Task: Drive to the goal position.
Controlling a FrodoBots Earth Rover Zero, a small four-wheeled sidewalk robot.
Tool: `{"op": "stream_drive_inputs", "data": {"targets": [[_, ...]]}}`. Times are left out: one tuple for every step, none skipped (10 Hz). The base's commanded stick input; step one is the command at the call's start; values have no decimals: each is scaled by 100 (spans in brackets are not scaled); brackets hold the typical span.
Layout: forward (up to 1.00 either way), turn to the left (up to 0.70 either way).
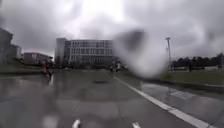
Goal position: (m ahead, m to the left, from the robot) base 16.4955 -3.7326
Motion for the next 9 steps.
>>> {"op": "stream_drive_inputs", "data": {"targets": [[70,5],[70,0],[70,0],[70,0],[70,0],[70,0],[70,0],[70,0],[70,0]]}}
